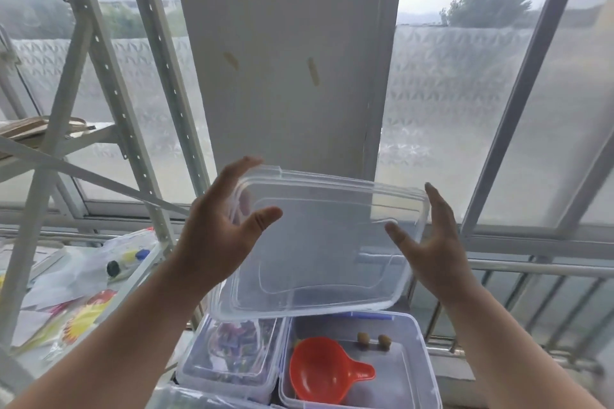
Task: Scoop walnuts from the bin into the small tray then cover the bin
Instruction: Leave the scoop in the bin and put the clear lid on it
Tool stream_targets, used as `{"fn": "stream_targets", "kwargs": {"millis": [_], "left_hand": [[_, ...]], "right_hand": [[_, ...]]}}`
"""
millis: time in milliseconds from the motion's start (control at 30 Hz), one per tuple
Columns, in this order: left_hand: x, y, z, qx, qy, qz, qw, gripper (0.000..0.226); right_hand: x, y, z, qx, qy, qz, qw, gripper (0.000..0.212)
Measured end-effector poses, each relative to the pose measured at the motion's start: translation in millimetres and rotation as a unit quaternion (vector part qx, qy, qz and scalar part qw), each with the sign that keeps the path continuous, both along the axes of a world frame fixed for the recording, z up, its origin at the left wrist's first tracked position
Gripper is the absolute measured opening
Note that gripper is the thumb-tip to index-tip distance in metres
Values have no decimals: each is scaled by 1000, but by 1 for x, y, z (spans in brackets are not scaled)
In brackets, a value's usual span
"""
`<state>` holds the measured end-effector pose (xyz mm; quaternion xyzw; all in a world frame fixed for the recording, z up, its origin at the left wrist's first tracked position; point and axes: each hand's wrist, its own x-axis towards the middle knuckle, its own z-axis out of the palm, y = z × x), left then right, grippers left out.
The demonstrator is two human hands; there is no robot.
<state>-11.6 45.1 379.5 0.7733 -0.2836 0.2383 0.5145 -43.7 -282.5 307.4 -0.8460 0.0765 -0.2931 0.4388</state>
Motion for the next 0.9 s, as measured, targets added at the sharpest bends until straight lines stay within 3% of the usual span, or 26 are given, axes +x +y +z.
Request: {"fn": "stream_targets", "kwargs": {"millis": [67, 200, 300, 333, 500, 600, 667, 900], "left_hand": [[5, 1, -1, -38, 41, -18, 998, 65], [17, -1, -11, -79, 99, 20, 992, 70], [30, -7, -25, -139, 146, 38, 979, 81], [36, -9, -33, -146, 167, 42, 974, 86], [54, -19, -101, 16, 289, 35, 957, 85], [45, -27, -145, 102, 325, 32, 940, 72], [39, -31, -171, 135, 338, 32, 931, 70], [50, -52, -254, 205, 400, 112, 886, 78]], "right_hand": [[-7, -14, -6, 57, 42, -4, 997, 101], [-21, -32, -22, 173, 56, 44, 982, 79], [-29, -45, -37, 192, 71, 17, 979, 96], [-33, -49, -42, 203, 78, 18, 976, 92], [-40, -72, -68, 229, 109, -59, 966, 54], [-36, -86, -100, 252, 175, -81, 948, 77], [-34, -94, -126, 255, 202, -91, 941, 76], [-27, -77, -184, 167, 295, -111, 934, 19]]}}
